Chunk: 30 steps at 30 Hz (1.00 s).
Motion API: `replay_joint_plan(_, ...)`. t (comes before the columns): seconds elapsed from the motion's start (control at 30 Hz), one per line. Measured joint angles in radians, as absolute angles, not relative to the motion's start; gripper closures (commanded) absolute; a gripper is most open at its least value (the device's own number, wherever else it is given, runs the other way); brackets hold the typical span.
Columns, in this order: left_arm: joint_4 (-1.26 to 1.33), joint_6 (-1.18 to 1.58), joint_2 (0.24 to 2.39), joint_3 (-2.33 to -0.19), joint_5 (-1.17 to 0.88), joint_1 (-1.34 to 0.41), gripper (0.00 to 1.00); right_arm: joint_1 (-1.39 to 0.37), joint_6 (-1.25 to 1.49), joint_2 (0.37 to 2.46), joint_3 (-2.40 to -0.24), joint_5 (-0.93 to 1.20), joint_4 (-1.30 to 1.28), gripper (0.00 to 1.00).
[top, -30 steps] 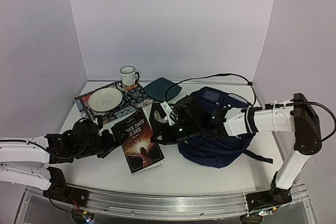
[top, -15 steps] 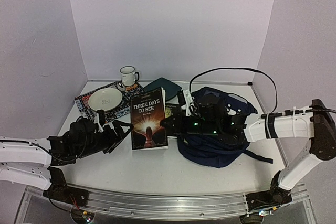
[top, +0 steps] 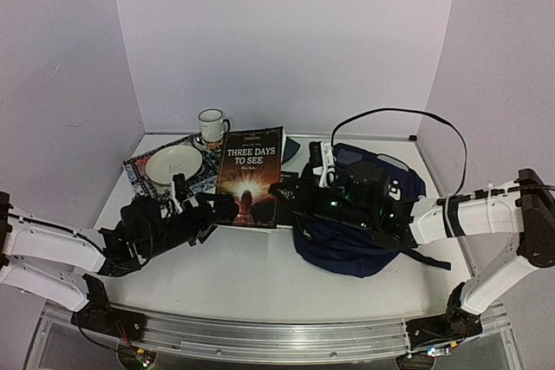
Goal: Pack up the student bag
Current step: Pass from the right arm to the left
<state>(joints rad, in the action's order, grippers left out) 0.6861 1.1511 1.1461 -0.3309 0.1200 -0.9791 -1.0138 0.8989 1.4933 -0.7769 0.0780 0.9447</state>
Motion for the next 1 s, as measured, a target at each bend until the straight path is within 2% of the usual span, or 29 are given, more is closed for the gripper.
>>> replay_joint_plan(0.33,1.09,1.209,1.389,-0.331,0.044,-1.003,0.25,-1.014,0.925,1.493,-0.741,0.028,1.06,1.0)
replay_joint_plan(0.47,1.198,1.219,1.424,-0.331,0.051,-1.027,0.29,-1.014,0.931,1.493,-0.724,-0.001,1.099,1.0)
replay_joint_plan(1.0,1.277,1.201,1.507,-0.382,0.082,-1.058,0.48,-1.012,1.007,1.517,-0.633,-0.127,1.22,1.0)
